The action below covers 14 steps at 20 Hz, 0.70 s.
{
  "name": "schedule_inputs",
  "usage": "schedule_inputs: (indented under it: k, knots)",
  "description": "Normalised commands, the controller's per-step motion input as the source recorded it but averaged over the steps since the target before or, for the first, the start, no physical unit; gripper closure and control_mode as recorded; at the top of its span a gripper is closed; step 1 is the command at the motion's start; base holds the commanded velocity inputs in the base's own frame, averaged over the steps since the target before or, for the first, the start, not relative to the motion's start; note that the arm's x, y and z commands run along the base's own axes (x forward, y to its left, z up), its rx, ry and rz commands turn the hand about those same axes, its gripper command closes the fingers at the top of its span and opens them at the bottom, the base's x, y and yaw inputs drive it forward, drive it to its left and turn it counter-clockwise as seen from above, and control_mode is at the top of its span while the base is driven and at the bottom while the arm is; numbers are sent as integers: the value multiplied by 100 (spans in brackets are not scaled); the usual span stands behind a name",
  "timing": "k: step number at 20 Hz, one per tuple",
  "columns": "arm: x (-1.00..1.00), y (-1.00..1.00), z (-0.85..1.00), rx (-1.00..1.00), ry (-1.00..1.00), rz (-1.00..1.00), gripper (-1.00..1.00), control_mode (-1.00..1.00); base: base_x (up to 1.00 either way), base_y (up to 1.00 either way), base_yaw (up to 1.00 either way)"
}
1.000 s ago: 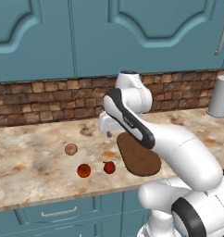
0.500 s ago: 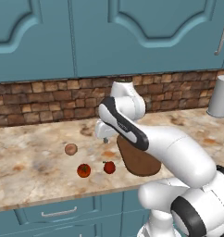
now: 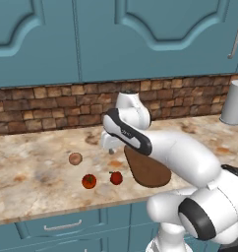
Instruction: Place the avocado, onion, tomato, and bell pepper on the cutting board.
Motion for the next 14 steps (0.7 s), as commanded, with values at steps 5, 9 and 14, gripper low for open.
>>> schedule_inputs:
  k: [5, 9, 14]
  knots:
    - [0, 0, -40, 0, 2, 0, -100, -100, 0, 0, 0]
    - [0, 0, -45, 0, 5, 0, -100, -100, 0, 0, 0]
    - [0, 0, -38, 0, 1, 0, -100, -100, 0, 0, 0]
